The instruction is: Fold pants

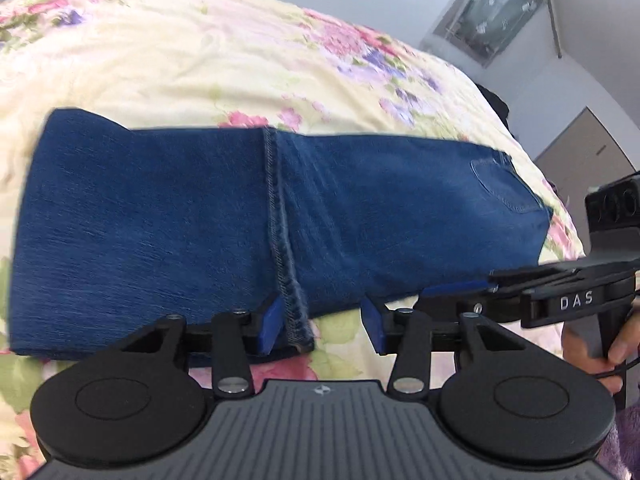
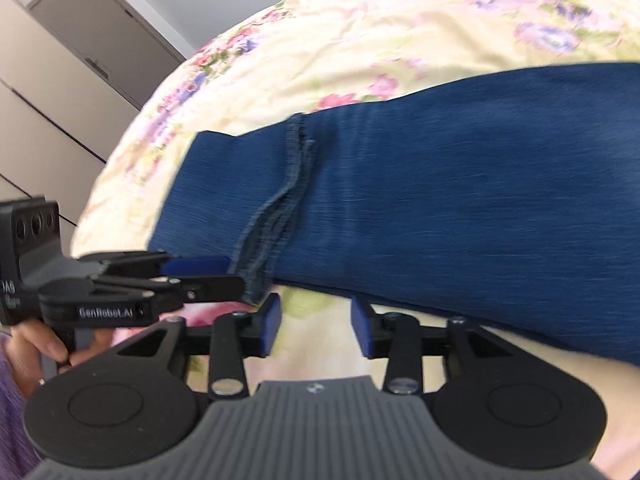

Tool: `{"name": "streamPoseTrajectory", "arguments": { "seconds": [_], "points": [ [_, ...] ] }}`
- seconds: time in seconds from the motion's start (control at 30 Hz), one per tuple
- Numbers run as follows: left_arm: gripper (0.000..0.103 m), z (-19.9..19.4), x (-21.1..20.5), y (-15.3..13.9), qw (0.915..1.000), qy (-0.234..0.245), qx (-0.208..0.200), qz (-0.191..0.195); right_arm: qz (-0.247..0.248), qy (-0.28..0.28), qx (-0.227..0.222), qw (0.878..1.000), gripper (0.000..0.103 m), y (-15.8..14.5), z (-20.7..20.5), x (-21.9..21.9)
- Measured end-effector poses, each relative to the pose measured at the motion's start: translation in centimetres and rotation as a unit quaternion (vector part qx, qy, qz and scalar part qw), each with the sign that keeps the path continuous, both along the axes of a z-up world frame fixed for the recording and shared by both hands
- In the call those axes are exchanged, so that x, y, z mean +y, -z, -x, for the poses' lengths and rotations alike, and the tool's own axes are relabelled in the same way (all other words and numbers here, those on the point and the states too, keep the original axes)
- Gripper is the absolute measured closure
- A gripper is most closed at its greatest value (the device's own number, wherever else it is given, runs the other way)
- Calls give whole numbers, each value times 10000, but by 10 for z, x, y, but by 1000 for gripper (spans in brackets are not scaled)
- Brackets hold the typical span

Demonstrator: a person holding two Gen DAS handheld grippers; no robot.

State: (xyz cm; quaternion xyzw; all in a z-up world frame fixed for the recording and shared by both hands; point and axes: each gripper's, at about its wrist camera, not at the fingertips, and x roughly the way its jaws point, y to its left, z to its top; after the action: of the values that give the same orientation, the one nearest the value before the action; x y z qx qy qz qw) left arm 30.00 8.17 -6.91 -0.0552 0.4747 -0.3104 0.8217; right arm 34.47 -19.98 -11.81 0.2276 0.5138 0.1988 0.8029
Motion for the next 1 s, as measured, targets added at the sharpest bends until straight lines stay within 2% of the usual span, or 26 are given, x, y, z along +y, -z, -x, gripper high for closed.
{"name": "streamPoseTrajectory", "arguments": {
  "seconds": [0.13,0.23,0.3,0.43,0.5,0.57,0.63,0.67,0.7,0.8,0.93,1.0],
  "points": [
    [50,0,19,-13,9980,-339,-299,-448,-671,216,353,9969,47,13,-6,19],
    [50,4,25,-13,9876,-631,-668,-1273,-1149,424,658,9903,45,30,-11,30],
    [50,6,34,-10,9826,-710,-839,-1498,-1423,576,850,9845,42,44,-16,37],
    [54,8,57,-5,9848,-851,-842,-1255,-1607,839,976,9786,41,68,-24,44],
    [54,9,61,-5,9852,-833,-881,-1208,-1770,940,1008,9745,44,79,-29,44],
    [54,11,67,-5,9858,-821,-899,-1156,-1939,980,988,9711,51,85,-31,42],
    [54,10,68,-5,9864,-811,-922,-1095,-1975,908,976,9712,60,84,-30,41],
    [54,9,68,-4,9867,-811,-936,-1051,-2055,855,957,9702,61,81,-29,39],
    [54,9,69,-4,9871,-815,-941,-1009,-2118,783,906,9699,60,77,-27,39],
    [54,5,67,-1,9877,-846,-934,-928,-1901,573,745,9773,61,66,-25,35],
    [54,6,69,-1,9877,-909,-924,-872,-1848,468,866,9778,60,62,-32,45],
    [54,8,69,-2,9877,-881,-941,-888,-1611,256,822,9832,60,53,-36,54]
  ]
}}
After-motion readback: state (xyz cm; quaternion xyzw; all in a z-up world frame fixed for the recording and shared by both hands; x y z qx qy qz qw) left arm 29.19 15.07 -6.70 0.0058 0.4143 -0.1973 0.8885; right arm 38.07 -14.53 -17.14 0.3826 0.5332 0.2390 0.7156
